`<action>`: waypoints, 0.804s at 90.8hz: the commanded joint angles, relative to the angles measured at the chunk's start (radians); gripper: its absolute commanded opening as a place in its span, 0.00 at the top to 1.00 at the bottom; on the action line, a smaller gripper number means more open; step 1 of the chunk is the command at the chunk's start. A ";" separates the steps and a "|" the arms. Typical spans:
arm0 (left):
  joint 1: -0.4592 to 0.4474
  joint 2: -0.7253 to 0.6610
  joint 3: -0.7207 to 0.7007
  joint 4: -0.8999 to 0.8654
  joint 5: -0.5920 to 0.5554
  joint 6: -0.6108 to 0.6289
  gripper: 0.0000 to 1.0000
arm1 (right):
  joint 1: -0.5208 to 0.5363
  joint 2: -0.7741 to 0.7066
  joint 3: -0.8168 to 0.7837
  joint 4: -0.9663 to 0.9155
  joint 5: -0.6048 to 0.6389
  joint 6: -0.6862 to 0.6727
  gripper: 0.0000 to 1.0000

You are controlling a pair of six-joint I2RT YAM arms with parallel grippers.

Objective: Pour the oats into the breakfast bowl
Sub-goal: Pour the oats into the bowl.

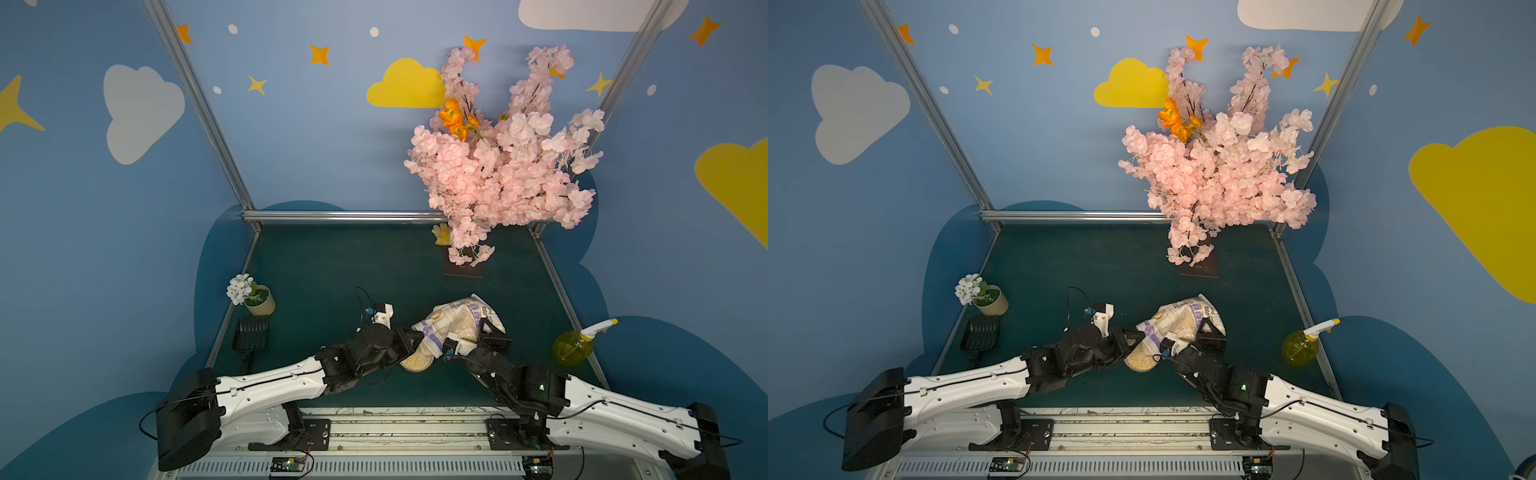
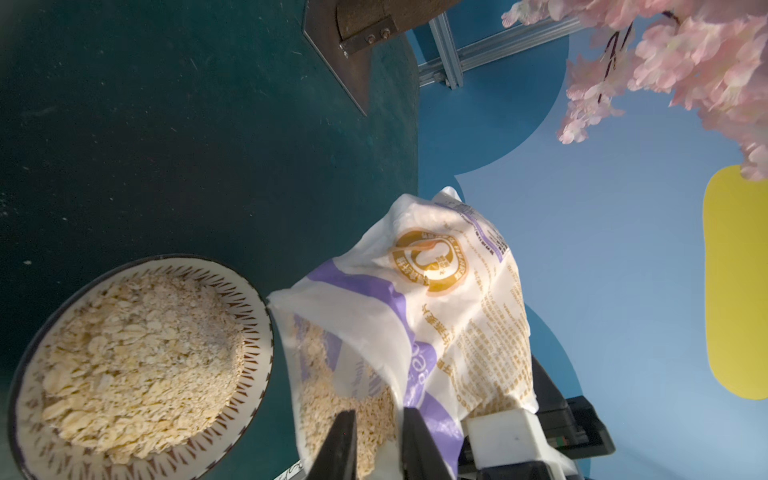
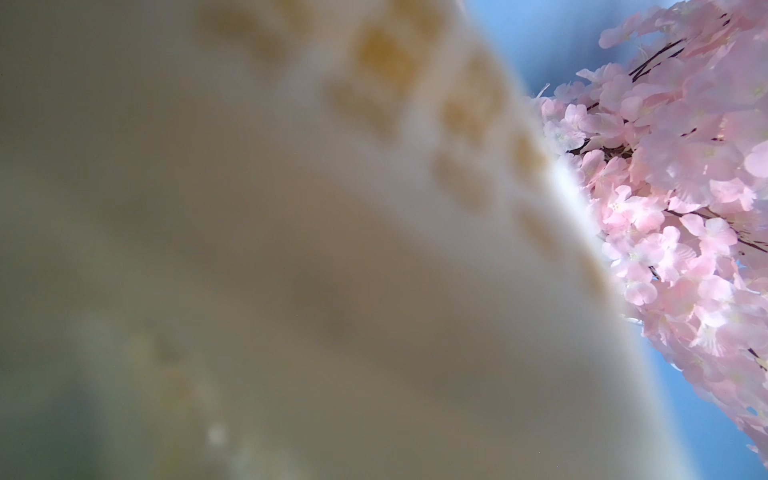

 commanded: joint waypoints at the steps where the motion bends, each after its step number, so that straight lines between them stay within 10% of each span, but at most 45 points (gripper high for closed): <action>1: 0.011 -0.038 0.016 -0.055 -0.014 0.040 0.68 | -0.006 -0.019 0.088 0.085 0.077 0.090 1.00; 73: 0.020 -0.404 0.062 -0.319 -0.225 0.420 0.38 | -0.097 -0.066 0.201 0.077 -0.077 0.481 1.00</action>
